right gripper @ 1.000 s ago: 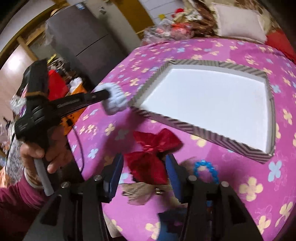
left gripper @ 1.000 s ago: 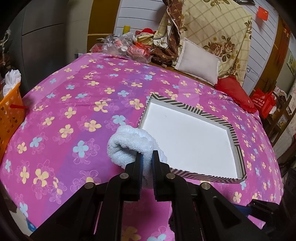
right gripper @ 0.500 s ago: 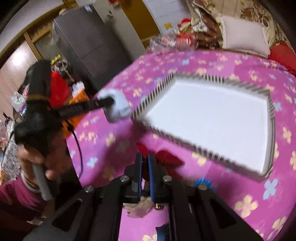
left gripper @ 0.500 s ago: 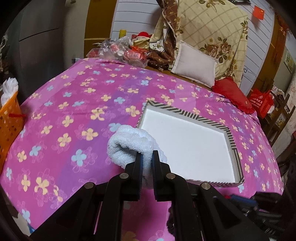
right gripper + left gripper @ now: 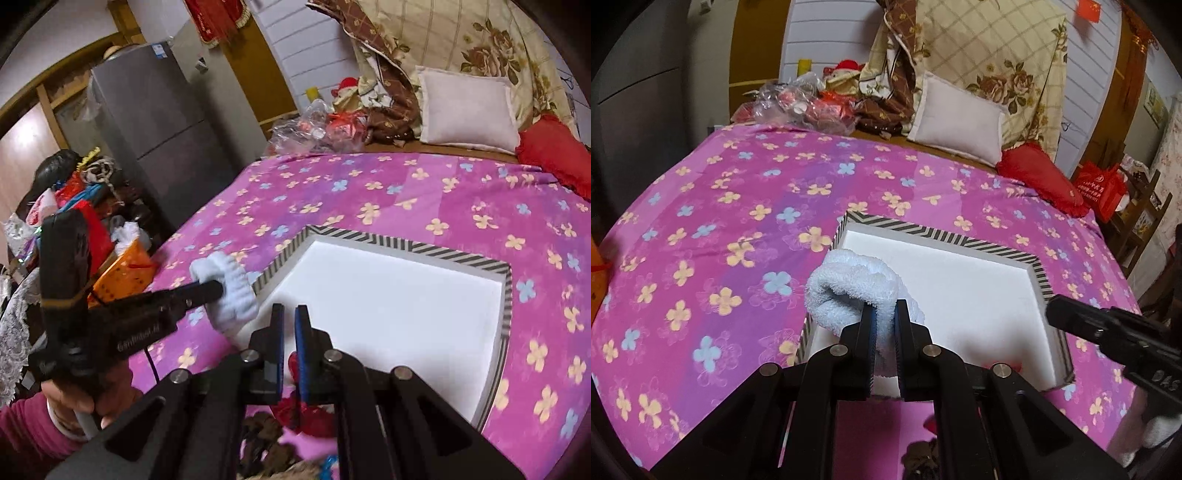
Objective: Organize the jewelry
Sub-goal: 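Carry the white scrunchie and red bow over the striped tray with both tools, then lower the red bow into the tray and open the right tool while the left releases the scrunchie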
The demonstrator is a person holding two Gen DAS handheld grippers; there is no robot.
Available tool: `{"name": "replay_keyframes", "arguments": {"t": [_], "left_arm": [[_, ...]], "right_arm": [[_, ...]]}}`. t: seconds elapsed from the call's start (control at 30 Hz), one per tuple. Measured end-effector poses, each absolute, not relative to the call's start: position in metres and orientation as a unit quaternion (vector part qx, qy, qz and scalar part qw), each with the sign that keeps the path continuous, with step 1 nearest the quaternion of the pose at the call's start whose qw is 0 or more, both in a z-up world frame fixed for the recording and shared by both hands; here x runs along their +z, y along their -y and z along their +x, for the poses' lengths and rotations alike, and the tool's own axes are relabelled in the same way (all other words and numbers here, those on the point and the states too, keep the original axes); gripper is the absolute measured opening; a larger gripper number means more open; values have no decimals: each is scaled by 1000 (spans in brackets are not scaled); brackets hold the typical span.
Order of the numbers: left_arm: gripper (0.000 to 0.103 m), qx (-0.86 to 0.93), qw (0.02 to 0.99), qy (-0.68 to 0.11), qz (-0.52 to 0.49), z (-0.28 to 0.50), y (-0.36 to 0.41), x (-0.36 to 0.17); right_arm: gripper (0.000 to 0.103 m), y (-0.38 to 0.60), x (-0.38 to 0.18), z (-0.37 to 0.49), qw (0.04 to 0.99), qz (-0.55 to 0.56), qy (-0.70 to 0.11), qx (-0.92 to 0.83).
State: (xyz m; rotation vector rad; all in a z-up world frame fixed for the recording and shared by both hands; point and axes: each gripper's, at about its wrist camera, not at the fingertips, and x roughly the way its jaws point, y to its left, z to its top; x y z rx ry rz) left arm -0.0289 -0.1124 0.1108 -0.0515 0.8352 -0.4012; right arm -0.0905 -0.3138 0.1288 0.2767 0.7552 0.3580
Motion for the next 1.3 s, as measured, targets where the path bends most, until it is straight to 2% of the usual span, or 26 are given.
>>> {"name": "replay_keyframes", "arguments": {"t": [0.07, 0.1, 0.13, 0.17, 0.2, 0.33, 0.43, 0.47, 0.5, 0.53, 0.57, 0.77, 0.93, 1.3], "left_arm": [[9, -195, 892, -408, -20, -24, 115, 104], [9, -195, 890, -412, -15, -20, 117, 98], [9, -195, 889, -415, -12, -18, 118, 94], [9, -195, 887, -418, -10, -17, 120, 91], [9, -196, 885, -423, -7, -15, 121, 86], [9, -191, 879, -436, 2, -8, 125, 67], [9, -183, 877, -444, -1, -3, 124, 58], [9, -182, 877, -446, -1, -1, 123, 56], [9, -179, 876, -447, 1, 0, 122, 54], [9, -178, 876, -448, 2, 1, 122, 52], [10, -177, 876, -449, 3, 2, 121, 51], [10, -177, 873, -454, 0, 7, 116, 46], [10, -177, 870, -460, -5, 6, 112, 41], [10, -175, 868, -464, -22, 6, 106, 36]], "right_arm": [[6, 316, 125, -89, 900, 142, -371, 177], [13, 317, 121, -89, 895, 145, -381, 180], [21, 318, 115, -90, 890, 152, -391, 181], [39, 320, 108, -94, 884, 160, -400, 181], [49, 322, 102, -96, 879, 166, -405, 186], [52, 321, 68, -101, 860, 171, -440, 192], [51, 315, 50, -96, 850, 179, -450, 205], [47, 312, 48, -94, 850, 177, -447, 215], [27, 308, 47, -93, 850, 171, -445, 226], [14, 304, 46, -91, 850, 162, -446, 230], [7, 301, 45, -89, 850, 155, -448, 228], [6, 308, 72, -73, 864, 159, -419, 228], [6, 315, 88, -26, 871, 189, -401, 211], [6, 293, 31, 86, 831, 243, -461, 194]]}}
